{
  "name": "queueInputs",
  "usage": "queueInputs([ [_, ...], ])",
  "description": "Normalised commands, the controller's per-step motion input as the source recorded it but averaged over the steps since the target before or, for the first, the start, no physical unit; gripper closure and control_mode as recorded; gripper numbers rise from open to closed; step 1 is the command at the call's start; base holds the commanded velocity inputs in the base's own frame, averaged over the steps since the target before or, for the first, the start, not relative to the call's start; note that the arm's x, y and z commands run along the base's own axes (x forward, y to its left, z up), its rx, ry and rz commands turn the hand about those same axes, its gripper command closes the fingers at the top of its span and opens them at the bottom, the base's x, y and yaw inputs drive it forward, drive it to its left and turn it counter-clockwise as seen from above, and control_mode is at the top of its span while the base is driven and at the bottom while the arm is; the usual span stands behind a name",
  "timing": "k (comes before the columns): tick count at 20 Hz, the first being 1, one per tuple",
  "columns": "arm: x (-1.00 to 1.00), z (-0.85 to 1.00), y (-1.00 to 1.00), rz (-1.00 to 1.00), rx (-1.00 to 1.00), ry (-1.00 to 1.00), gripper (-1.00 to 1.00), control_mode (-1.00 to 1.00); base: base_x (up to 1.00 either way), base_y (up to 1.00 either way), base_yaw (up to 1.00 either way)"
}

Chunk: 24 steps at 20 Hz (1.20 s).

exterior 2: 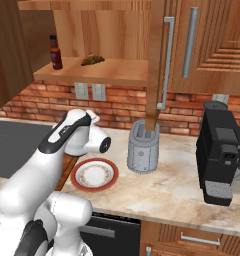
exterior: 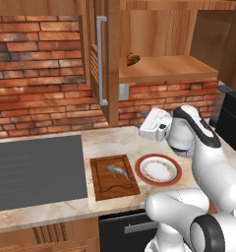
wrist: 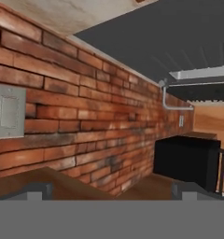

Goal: Pick the fish from the plate and place it on the cutting board. Then pick the condiment bottle from the cabinet and place it next to the cutting board.

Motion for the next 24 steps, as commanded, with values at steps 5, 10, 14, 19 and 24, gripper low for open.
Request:
queueInputs([
  [5, 0.0, 0.23, 0.0, 0.0, 0.01, 0.06, -1.0, -1.0, 0.0, 0.0, 0.0],
  [10, 0.0, 0.23, 0.0, 0.0, 0.04, 0.08, -1.0, -1.0, 0.0, 0.0, 0.0],
  [14, 0.0, 0.23, 0.0, 0.0, 0.07, 0.07, -1.0, -1.0, 0.0, 0.0, 0.0],
  [19, 0.0, 0.2, 0.0, 0.0, 0.07, 0.07, -1.0, -1.0, 0.0, 0.0, 0.0],
  [24, 0.0, 0.19, -0.01, 0.0, 0.08, 0.05, -1.0, -1.0, 0.0, 0.0, 0.0],
])
